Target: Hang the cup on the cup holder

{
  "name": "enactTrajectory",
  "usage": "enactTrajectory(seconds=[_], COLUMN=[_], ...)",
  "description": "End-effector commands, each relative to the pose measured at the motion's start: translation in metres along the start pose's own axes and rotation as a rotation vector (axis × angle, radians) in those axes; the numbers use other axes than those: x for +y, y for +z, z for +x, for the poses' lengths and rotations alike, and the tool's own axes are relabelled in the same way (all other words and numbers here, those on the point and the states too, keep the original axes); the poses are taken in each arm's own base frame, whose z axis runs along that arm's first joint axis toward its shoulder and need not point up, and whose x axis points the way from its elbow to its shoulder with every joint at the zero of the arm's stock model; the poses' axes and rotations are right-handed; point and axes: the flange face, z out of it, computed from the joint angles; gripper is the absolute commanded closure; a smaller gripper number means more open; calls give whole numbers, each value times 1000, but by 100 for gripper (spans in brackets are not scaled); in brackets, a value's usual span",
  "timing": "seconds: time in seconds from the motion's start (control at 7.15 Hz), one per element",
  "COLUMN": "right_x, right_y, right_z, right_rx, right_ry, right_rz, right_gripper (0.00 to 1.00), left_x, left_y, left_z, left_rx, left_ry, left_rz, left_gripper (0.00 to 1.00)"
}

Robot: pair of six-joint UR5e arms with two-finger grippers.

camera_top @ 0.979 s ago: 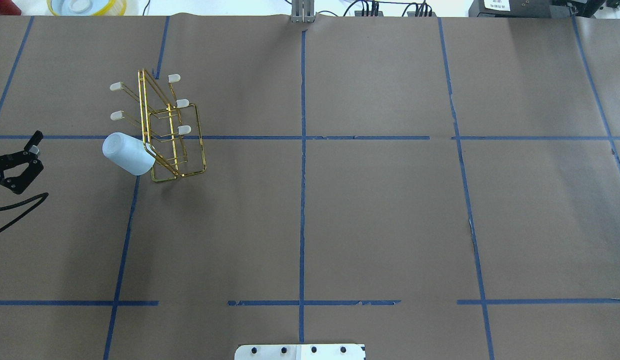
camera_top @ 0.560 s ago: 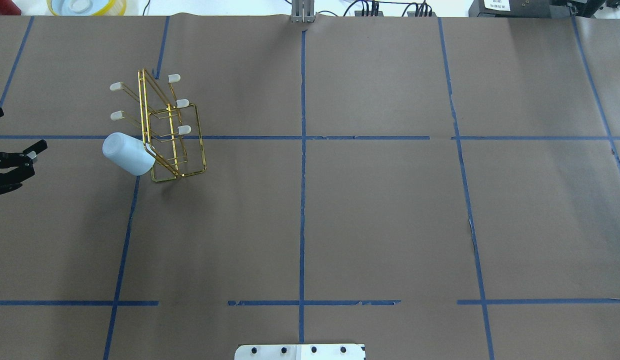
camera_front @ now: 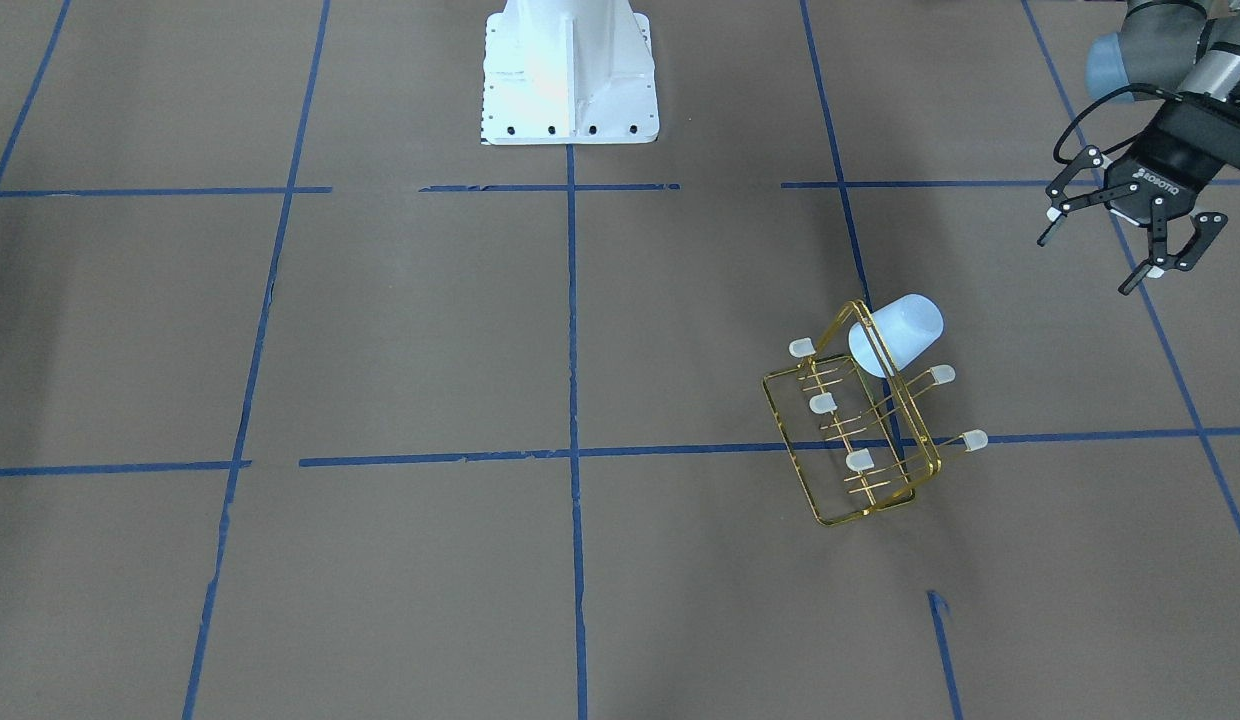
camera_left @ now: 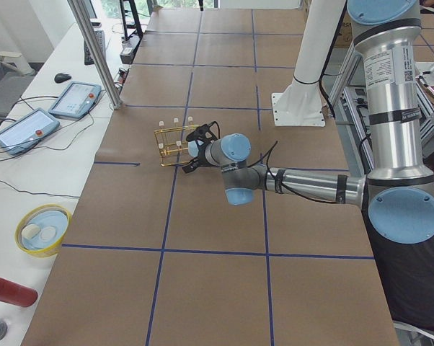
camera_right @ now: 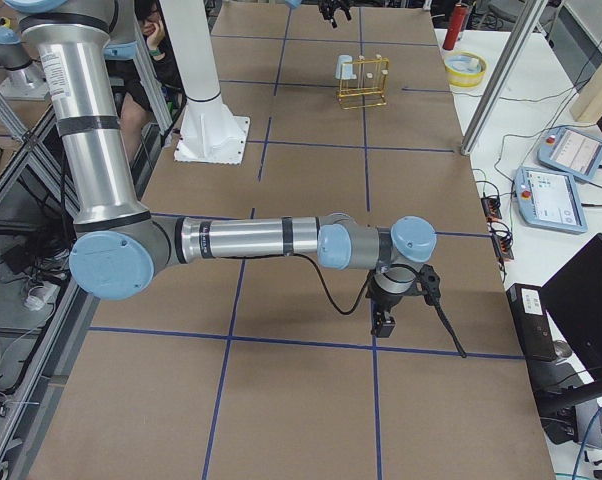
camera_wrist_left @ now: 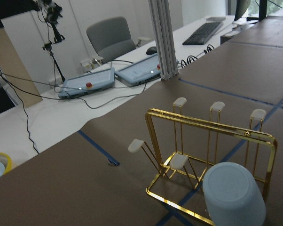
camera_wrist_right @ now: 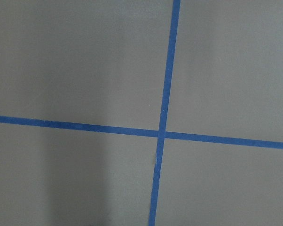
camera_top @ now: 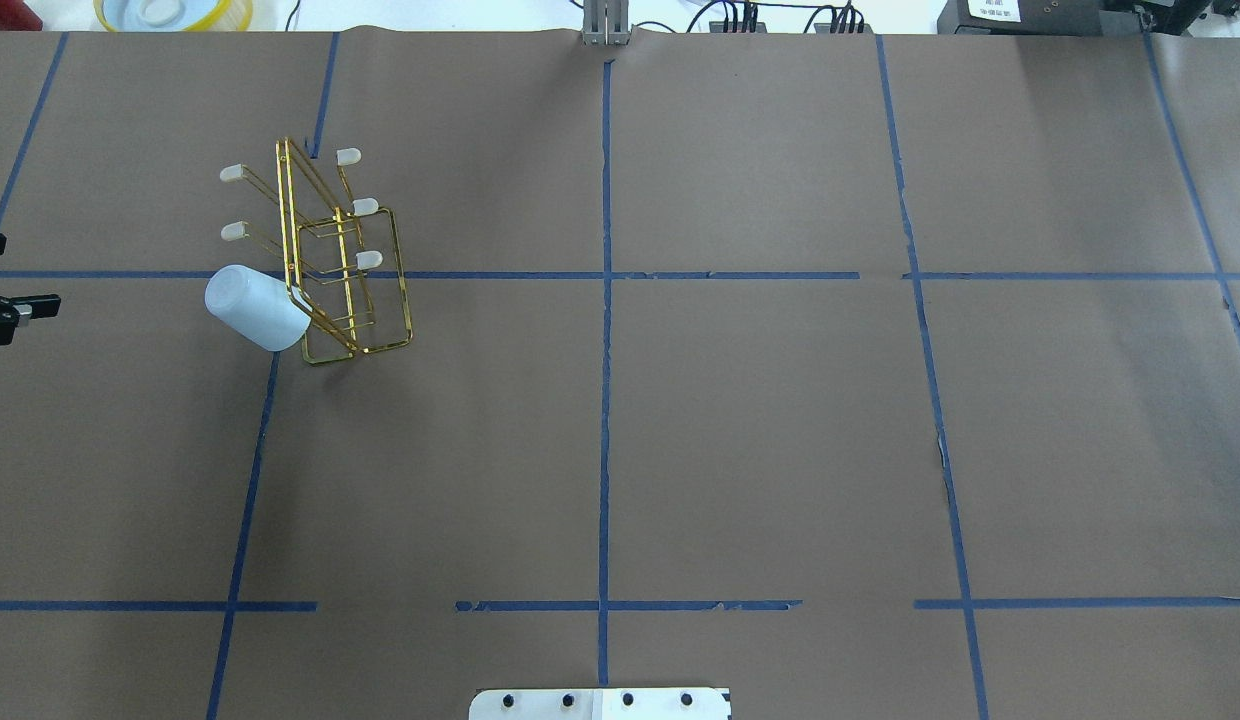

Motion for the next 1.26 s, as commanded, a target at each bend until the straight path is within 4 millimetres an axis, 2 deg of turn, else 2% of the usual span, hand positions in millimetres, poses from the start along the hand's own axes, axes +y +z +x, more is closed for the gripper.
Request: enactTrajectory(seconds=[0.0,0.14,0.28,0.42,0.56,0.7,0.98,1.12], right_x=[0,0,0,0,0,0,0,0], right_y=[0,0,-1,0,1,0,0,0], right_z=[0,0,0,0,0,0,0,0], right_rx=[0,0,0,0,0,0,0,0], right_ry=[0,0,-1,0,-1,0,0,0], right_rz=[0,0,1,0,-1,0,0,0], right_gripper=[0,0,0,0,0,0,0,0], left_x=[-3,-1,-15,-4,11,30,77,87], left_y=[-23,-40,-66,-80,-102,-98,-80,-79], left_z=[-35,-57,-64,-87,-119,-136,-161,-170], left_rx=[26,-1,-33,-53,-128,-158,-148,-198], left_ry=[-143,-227,-281,-413,-513,-563,-519,-507], left_rz=[-130,-165,-156,-213,-215,-250,-361,-431], left_gripper=[0,0,0,0,0,0,0,0])
